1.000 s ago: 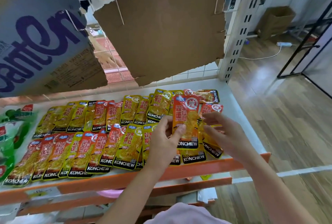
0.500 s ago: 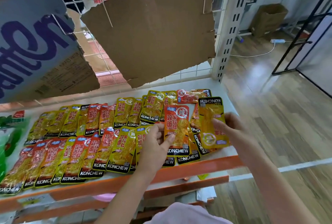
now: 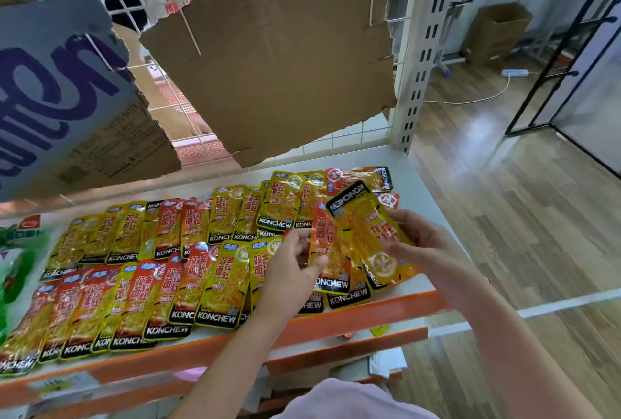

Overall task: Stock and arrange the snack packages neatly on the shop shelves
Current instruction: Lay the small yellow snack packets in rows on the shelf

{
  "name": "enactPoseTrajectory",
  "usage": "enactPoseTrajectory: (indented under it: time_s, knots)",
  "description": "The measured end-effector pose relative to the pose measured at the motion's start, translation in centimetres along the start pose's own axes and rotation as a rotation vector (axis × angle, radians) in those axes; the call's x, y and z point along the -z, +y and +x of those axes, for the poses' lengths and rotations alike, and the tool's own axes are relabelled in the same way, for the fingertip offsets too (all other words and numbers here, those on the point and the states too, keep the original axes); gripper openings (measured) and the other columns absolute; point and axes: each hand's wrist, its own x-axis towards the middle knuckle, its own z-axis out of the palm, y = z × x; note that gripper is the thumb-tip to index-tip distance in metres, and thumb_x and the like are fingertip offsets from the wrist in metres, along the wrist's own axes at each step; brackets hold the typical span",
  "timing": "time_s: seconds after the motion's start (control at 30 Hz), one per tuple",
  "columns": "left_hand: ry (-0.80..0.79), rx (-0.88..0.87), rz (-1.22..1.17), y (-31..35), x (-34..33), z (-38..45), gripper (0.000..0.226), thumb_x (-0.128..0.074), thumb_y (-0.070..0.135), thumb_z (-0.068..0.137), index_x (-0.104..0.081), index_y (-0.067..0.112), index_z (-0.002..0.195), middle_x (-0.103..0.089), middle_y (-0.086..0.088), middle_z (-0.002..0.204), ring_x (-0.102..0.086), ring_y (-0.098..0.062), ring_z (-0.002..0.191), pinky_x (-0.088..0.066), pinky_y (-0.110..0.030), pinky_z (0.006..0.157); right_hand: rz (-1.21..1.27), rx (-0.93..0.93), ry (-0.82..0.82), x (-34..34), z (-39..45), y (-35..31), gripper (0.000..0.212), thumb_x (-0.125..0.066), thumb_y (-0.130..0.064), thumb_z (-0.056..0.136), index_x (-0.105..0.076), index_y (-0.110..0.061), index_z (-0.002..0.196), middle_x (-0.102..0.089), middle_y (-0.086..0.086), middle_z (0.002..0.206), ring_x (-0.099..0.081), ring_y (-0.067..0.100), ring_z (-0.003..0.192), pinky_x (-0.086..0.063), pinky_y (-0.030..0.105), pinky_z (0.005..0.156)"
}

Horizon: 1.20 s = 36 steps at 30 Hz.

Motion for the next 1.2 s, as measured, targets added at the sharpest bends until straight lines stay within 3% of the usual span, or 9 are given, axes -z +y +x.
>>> enactPoseTrajectory:
  time_s: [0.13, 0.27, 0.37, 0.47, 0.63, 0.73, 0.83, 1.0, 1.2]
  knots:
    - [0.083, -0.074, 0.006, 0.5, 0.3, 0.5, 0.015, -0.057, 0.015, 0.092, -0.06, 0.023, 0.104, -0.063, 0.005, 0.101, -0.059, -0.002, 0.09, -0.047, -0.012, 0.078, -0.023, 0.054, 0.031, 0.9, 0.1, -1.6, 0.03, -0.077, -0.025, 0.062, -0.07, -0.033, 0.089, -0.07, -0.008, 0.076, -0.064, 0.007, 0.067, -0.048, 0.015, 0.06]
    - [0.008, -0.189, -0.062, 1.8, 0.5, 0.5, 0.008, -0.056, 0.029, 0.091, -0.06, 0.028, 0.097, -0.065, 0.009, 0.094, -0.06, -0.001, 0.091, -0.045, -0.013, 0.08, -0.091, 0.111, -0.001, 0.9, 0.7, -2.3, 0.032, -0.078, -0.017, 0.067, -0.062, -0.031, 0.09, -0.056, -0.013, 0.06, -0.052, 0.004, 0.053, -0.043, 0.014, 0.049]
    - [-0.2, -0.216, -0.032, 2.2, -0.3, 0.2, 0.027, -0.069, 0.025, 0.082, -0.054, 0.032, 0.104, -0.065, 0.01, 0.087, -0.062, -0.006, 0.083, -0.049, -0.019, 0.076, -0.038, 0.055, 0.028, 0.2, 1.4, -2.0, 0.042, -0.078, -0.007, 0.068, -0.056, -0.031, 0.095, -0.069, -0.003, 0.079, -0.065, 0.011, 0.064, -0.051, 0.022, 0.053]
    - [-0.232, -0.206, 0.021, 1.9, -1.4, 0.2, 0.046, -0.073, 0.008, 0.078, -0.047, 0.036, 0.103, -0.056, 0.005, 0.078, -0.056, -0.009, 0.069, -0.05, -0.026, 0.07, -0.11, 0.073, 0.053, 0.3, 2.0, -1.3, 0.038, -0.073, -0.009, 0.076, -0.053, -0.032, 0.099, -0.07, 0.0, 0.084, -0.068, 0.015, 0.078, -0.053, 0.024, 0.061]
    - [-0.022, -0.135, 0.052, 0.9, -1.5, 1.4, 0.04, -0.069, 0.005, 0.081, -0.043, 0.032, 0.096, -0.056, 0.001, 0.075, -0.055, -0.01, 0.063, -0.052, -0.026, 0.064, -0.633, 0.118, 0.228, 2.3, 2.5, 0.7, 0.03, -0.066, -0.012, 0.083, -0.056, -0.015, 0.111, -0.06, 0.004, 0.104, -0.06, 0.022, 0.099, -0.049, 0.034, 0.083]
    - [0.061, -0.176, 0.309, -0.2, -0.9, 2.0, 0.033, -0.069, 0.015, 0.082, -0.045, 0.027, 0.1, -0.054, 0.006, 0.081, -0.053, -0.007, 0.074, -0.043, -0.015, 0.065, -1.058, -0.026, 0.14, 3.8, 2.1, 1.6, 0.054, -0.066, -0.031, 0.083, -0.046, -0.016, 0.132, -0.049, 0.007, 0.128, -0.045, 0.024, 0.118, -0.039, 0.036, 0.095]
    - [0.079, -0.18, 0.536, -1.0, -0.5, 2.5, 0.038, -0.067, 0.038, 0.082, -0.049, 0.022, 0.112, -0.049, 0.005, 0.105, -0.043, -0.015, 0.106, -0.037, -0.025, 0.087, -1.248, -0.142, -0.026, 4.0, 1.5, 2.0, 0.084, -0.068, -0.051, 0.075, -0.024, -0.028, 0.144, -0.034, 0.0, 0.142, -0.028, 0.023, 0.128, -0.033, 0.039, 0.103]
    - [-0.037, -0.026, 0.795, -1.2, -1.1, 3.1, 0.079, -0.051, 0.068, 0.077, -0.031, 0.02, 0.137, -0.04, -0.006, 0.137, -0.03, -0.024, 0.13, -0.029, -0.041, 0.105, -1.2, -0.135, 0.043, 3.4, 1.2, 2.5, 0.089, -0.073, -0.053, 0.068, -0.03, -0.023, 0.139, -0.033, 0.003, 0.122, -0.028, 0.019, 0.117, -0.031, 0.031, 0.095]
    - [-0.035, -0.084, 0.758, -0.4, -1.8, 3.3, 0.08, -0.07, 0.049, 0.073, -0.022, 0.032, 0.135, -0.042, -0.006, 0.128, -0.04, -0.026, 0.12, -0.035, -0.042, 0.099, -0.874, -0.016, 0.213, 4.4, 1.0, 2.4, 0.037, -0.075, -0.02, 0.069, -0.044, -0.02, 0.089, -0.038, 0.0, 0.092, -0.041, 0.016, 0.079, -0.031, 0.016, 0.058]
